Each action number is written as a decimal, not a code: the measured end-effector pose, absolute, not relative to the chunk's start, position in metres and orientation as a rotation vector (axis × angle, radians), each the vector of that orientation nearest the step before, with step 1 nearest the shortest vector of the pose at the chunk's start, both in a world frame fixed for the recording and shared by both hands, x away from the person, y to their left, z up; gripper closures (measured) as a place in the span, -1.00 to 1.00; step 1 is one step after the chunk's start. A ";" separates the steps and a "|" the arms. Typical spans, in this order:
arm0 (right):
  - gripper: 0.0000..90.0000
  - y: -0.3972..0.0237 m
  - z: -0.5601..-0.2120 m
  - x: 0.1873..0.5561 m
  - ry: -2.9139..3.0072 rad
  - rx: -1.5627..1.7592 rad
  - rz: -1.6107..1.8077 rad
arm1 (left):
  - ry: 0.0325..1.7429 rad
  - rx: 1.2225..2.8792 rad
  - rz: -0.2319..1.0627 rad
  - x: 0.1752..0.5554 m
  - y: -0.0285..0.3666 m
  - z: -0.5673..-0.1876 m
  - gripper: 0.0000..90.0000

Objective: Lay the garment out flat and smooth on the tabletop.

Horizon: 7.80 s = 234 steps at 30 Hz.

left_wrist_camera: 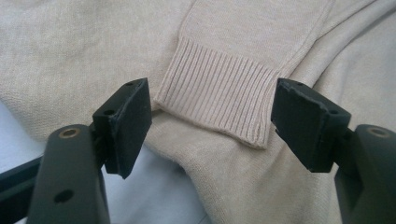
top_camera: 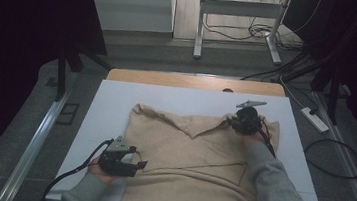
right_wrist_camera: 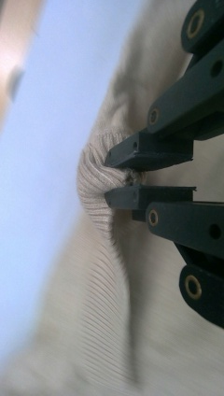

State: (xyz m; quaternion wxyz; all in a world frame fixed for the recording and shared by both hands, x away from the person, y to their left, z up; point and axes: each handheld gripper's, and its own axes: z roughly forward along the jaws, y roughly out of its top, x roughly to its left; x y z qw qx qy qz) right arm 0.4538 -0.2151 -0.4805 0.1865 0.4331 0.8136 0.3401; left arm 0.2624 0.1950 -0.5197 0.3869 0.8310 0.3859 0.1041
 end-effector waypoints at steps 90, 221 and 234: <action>0.63 0.002 -0.524 0.313 2.857 0.520 1.093 | 1.063 2.041 0.327 0.257 0.225 -0.518 -0.54; 0.84 -0.329 -0.488 0.314 2.219 1.249 0.670 | 1.050 2.087 0.311 0.259 0.214 -0.524 -0.53; 0.84 -0.374 -0.482 0.291 2.093 1.395 0.628 | 1.046 2.081 0.318 0.259 0.215 -0.523 -0.53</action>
